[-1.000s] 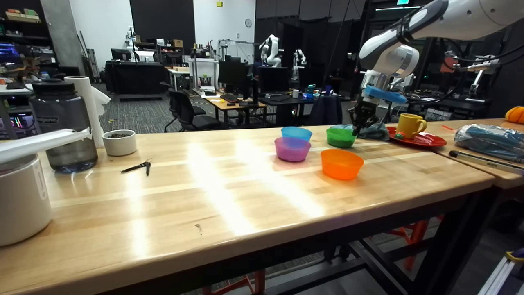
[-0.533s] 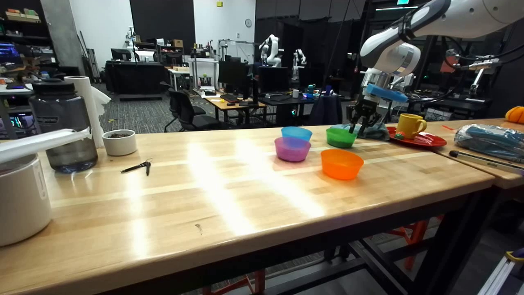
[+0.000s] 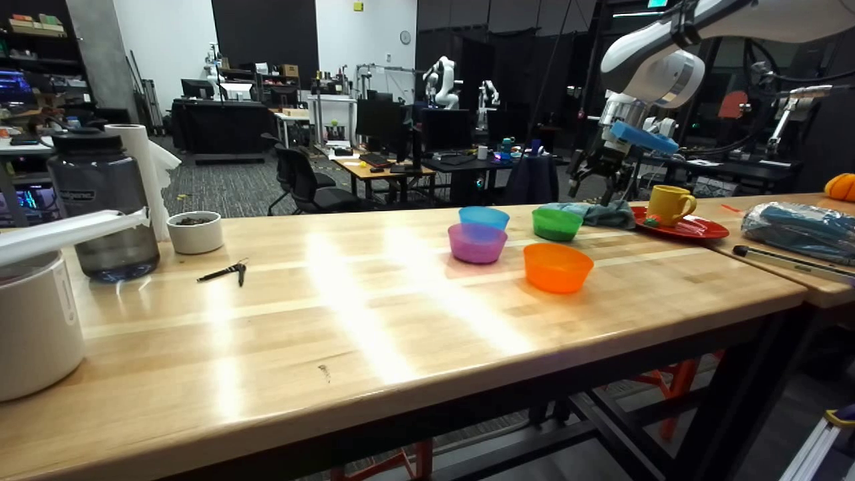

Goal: Pour some of the contents of the green bowl into the purple bowl

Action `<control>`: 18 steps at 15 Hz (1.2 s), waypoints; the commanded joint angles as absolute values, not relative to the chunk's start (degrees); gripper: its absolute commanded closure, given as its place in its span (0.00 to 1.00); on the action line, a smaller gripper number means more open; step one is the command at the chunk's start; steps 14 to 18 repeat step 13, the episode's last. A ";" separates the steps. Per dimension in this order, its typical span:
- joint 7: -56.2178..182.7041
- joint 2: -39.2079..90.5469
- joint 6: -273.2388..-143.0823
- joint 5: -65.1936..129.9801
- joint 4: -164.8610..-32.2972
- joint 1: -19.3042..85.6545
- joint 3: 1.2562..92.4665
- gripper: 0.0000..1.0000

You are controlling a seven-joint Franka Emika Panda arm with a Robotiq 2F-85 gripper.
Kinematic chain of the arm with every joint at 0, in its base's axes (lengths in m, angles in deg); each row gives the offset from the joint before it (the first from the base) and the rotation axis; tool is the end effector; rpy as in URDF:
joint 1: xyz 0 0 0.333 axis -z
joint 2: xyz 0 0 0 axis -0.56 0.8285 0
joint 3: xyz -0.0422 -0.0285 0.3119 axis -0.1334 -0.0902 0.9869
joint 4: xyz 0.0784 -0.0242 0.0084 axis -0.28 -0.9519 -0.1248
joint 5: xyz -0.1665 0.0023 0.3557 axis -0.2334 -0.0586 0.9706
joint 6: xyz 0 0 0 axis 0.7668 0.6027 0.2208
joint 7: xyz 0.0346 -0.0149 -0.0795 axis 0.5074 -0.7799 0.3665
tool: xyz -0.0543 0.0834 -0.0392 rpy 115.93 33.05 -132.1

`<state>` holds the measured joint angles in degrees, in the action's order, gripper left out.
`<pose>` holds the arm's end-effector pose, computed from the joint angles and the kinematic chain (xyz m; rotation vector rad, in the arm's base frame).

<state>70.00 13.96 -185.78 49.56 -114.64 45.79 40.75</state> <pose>0.5454 -0.1985 0.4594 -2.8576 0.6370 -0.0426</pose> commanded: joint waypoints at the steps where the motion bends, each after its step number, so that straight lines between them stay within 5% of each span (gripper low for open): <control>1: 73.51 8.15 -184.37 46.92 -118.42 44.90 41.21 0.00; 18: 87.45 -3.56 -174.48 39.20 -124.93 38.49 45.12 0.00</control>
